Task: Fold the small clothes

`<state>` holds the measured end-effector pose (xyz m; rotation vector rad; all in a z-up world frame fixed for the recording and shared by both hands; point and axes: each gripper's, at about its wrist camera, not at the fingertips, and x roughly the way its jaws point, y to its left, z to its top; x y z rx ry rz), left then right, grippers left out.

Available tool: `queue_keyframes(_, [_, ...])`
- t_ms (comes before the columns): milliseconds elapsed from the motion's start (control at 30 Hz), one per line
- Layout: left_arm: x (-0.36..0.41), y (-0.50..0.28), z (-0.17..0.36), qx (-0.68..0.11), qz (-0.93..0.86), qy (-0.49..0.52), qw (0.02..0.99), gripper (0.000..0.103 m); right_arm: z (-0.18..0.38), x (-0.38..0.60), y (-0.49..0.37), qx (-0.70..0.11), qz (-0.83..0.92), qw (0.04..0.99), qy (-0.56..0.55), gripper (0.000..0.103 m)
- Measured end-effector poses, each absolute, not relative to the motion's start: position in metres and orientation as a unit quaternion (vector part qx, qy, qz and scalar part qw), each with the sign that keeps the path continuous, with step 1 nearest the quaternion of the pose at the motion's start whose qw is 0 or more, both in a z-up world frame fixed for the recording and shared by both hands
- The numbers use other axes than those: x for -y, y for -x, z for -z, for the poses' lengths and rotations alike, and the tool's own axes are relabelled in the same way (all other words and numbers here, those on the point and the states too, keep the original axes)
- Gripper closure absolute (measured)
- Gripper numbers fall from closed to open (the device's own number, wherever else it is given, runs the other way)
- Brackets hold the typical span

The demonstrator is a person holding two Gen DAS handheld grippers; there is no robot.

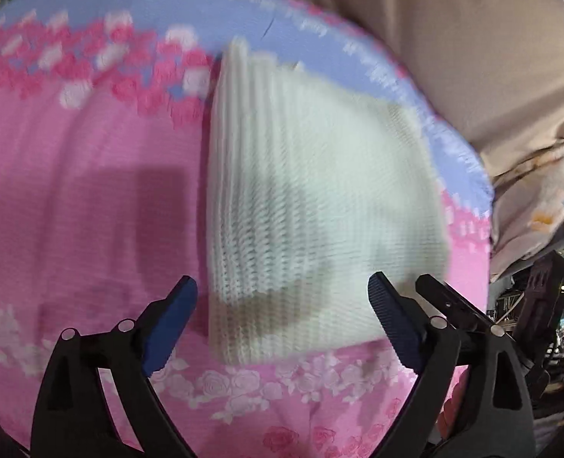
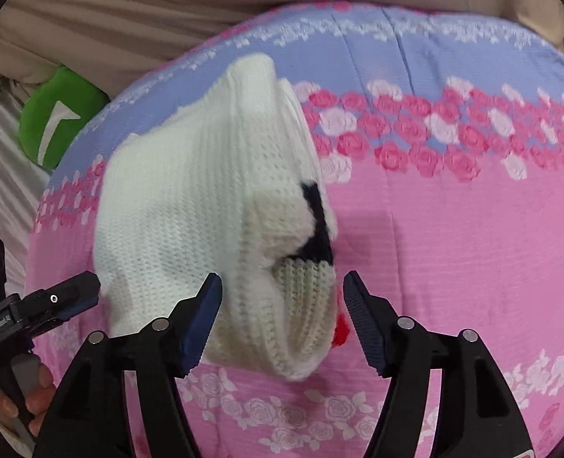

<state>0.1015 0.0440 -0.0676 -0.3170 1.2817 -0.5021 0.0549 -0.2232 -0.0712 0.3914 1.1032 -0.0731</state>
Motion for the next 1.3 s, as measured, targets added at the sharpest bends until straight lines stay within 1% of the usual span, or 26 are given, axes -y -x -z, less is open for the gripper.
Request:
queue_keyframes(33, [-0.040,-0.104,0.081,-0.599,0.237,0.148,0.750,0.030,0.083,0.226,-0.055,-0.531,0.029,0.823,-0.202,0.041])
queue_keyframes(67, [-0.037,-0.106,0.090,-0.609,0.242,0.144,0.741,0.052,0.090,0.226,-0.054,-0.534,0.019,0.816,-0.220,0.057])
queue_keyframes(100, [-0.036,-0.107,0.094,-0.614,0.247,0.138,0.737,0.060,0.095,0.226,-0.052,-0.535,0.014,0.812,-0.232,0.065])
queue_keyframes(133, [-0.037,-0.109,0.092,-0.610,0.260,0.136,0.736,0.074,0.096,0.223,-0.049,-0.532,0.014,0.813,-0.238,0.073])
queue_keyframes(167, [-0.039,-0.112,0.088,-0.609,0.271,0.134,0.733,0.083,0.094,0.219,-0.048,-0.526,0.010,0.814,-0.244,0.080])
queue_keyframes(267, [-0.054,-0.122,0.059,-0.590,0.296,0.121,0.741,0.085,0.080,0.200,-0.043,-0.509,-0.014,0.820,-0.262,0.083])
queue_keyframes(367, [-0.074,-0.134,0.039,-0.571,0.287,0.094,0.763,0.085,0.073,0.174,-0.039,-0.505,-0.043,0.822,-0.260,0.083])
queue_keyframes(400, [-0.077,-0.137,0.042,-0.574,0.279,0.085,0.765,0.084,0.079,0.167,-0.040,-0.512,-0.046,0.820,-0.252,0.083])
queue_keyframes(467, [-0.072,-0.139,0.066,-0.593,0.261,0.055,0.760,0.082,0.100,0.156,-0.045,-0.543,-0.020,0.811,-0.217,0.081])
queue_keyframes(500, [-0.070,-0.136,0.075,-0.599,0.252,0.048,0.758,0.081,0.103,0.155,-0.044,-0.545,-0.014,0.810,-0.215,0.080])
queue_keyframes(533, [-0.070,-0.129,0.078,-0.596,0.243,0.047,0.764,0.079,0.099,0.156,-0.042,-0.542,-0.010,0.811,-0.219,0.080])
queue_keyframes(600, [-0.069,-0.117,0.066,-0.579,0.238,0.041,0.779,0.074,0.085,0.156,-0.038,-0.537,0.000,0.818,-0.207,0.077])
queue_keyframes(700, [-0.066,-0.104,0.052,-0.566,0.232,0.025,0.791,0.071,0.070,0.151,-0.037,-0.535,0.008,0.828,-0.169,0.073])
queue_keyframes(733, [-0.067,-0.102,0.053,-0.567,0.231,0.022,0.790,0.067,0.071,0.150,-0.041,-0.538,0.010,0.827,-0.165,0.073])
queue_keyframes(833, [-0.068,-0.104,0.068,-0.578,0.218,0.004,0.786,0.066,0.085,0.147,-0.048,-0.548,0.021,0.821,-0.157,0.074])
queue_keyframes(867, [-0.068,-0.105,0.072,-0.579,0.213,-0.003,0.787,0.064,0.088,0.148,-0.049,-0.549,0.029,0.821,-0.153,0.075])
queue_keyframes(900, [-0.069,-0.104,0.075,-0.580,0.208,-0.008,0.788,0.064,0.090,0.150,-0.049,-0.549,0.033,0.820,-0.157,0.075])
queue_keyframes(967, [-0.075,-0.097,0.069,-0.575,0.204,-0.009,0.792,0.065,0.077,0.151,-0.041,-0.536,0.045,0.827,-0.163,0.075])
queue_keyframes(1033, [-0.079,-0.084,0.055,-0.558,0.194,-0.034,0.806,0.066,0.054,0.144,-0.025,-0.513,0.061,0.846,-0.134,0.075])
queue_keyframes(1100, [-0.080,-0.070,0.041,-0.539,0.184,-0.057,0.820,0.060,0.031,0.133,-0.003,-0.482,0.086,0.867,-0.096,0.073])
queue_keyframes(1133, [-0.080,-0.059,0.032,-0.522,0.173,-0.071,0.832,0.048,0.024,0.128,0.005,-0.474,0.094,0.872,-0.084,0.070])
queue_keyframes(1167, [-0.080,-0.053,0.027,-0.513,0.167,-0.078,0.839,0.038,0.019,0.120,0.014,-0.464,0.102,0.877,-0.069,0.068])
queue_keyframes(1200, [-0.079,-0.045,0.021,-0.499,0.159,-0.087,0.848,0.035,0.016,0.115,0.021,-0.458,0.110,0.880,-0.060,0.066])
queue_keyframes(1233, [-0.077,-0.035,0.016,-0.482,0.148,-0.101,0.857,0.027,0.014,0.110,0.031,-0.450,0.119,0.883,-0.052,0.061])
queue_keyframes(1267, [-0.081,-0.028,0.012,-0.474,0.144,-0.109,0.862,0.022,0.013,0.108,0.040,-0.443,0.126,0.886,-0.050,0.055])
queue_keyframes(1300, [-0.077,-0.022,0.009,-0.466,0.141,-0.115,0.866,0.020,0.013,0.105,0.047,-0.437,0.135,0.888,-0.048,0.052])
